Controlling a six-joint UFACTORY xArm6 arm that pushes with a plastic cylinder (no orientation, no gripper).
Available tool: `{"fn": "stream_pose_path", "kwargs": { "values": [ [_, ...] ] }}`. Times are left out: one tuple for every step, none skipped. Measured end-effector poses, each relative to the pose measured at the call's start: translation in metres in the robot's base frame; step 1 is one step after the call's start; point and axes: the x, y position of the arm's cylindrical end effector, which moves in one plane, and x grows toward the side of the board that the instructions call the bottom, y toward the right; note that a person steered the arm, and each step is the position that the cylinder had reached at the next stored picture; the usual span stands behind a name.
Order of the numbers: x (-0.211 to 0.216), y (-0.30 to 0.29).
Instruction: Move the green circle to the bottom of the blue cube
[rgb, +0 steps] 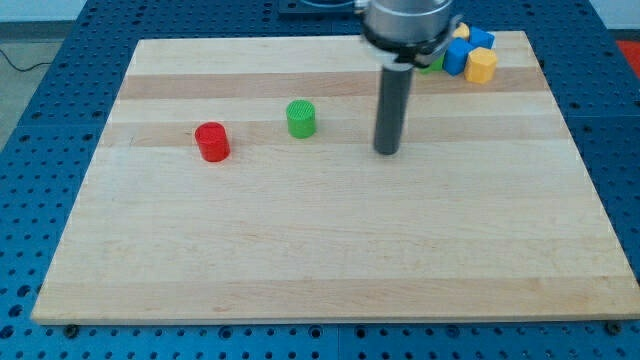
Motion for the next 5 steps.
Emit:
{"fn": "stream_pose_path", "kwargs": {
  "values": [
    [0.014,-0.073],
    [-0.002,-0.133],
    [-0.032,-0.127],
    [-0.038,-0.062],
    [-0.051,-0.009]
  ]
}}
